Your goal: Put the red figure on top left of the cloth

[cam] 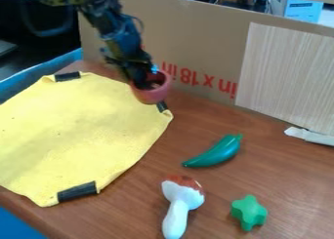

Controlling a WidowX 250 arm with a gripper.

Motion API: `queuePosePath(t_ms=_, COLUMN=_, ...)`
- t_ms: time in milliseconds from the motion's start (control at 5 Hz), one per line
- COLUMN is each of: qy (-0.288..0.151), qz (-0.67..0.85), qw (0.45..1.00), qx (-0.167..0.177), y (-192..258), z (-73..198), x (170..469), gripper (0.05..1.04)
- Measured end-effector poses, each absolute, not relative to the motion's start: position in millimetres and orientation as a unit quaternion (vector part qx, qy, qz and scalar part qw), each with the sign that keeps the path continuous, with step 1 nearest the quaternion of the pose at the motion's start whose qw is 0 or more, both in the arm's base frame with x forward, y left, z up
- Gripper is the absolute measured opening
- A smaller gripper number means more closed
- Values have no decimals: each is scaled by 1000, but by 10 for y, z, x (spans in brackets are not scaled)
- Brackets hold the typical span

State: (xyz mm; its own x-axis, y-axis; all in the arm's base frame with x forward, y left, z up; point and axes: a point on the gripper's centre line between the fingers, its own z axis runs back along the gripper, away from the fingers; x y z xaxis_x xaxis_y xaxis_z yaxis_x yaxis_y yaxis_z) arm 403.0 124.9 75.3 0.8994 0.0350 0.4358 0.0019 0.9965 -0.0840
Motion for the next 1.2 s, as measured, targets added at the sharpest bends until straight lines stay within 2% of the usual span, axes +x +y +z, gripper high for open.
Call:
queuePosePath(t_ms=200, qy=-231, qz=42, qw=972, qx=-28, y=1637, z=854, x=3950, gripper=151)
queuePosePath(t_ms=600, qy=-211, qz=112, qw=971, qx=-1, y=2326, z=759, x=3881, gripper=151)
queuePosePath(t_ms=1000, qy=-188, qz=161, qw=969, qx=6, y=2818, z=564, x=3809, gripper=151)
queuePosePath(t_ms=1200, qy=-163, qz=176, qw=971, qx=15, y=2944, z=446, x=3758, gripper=198)
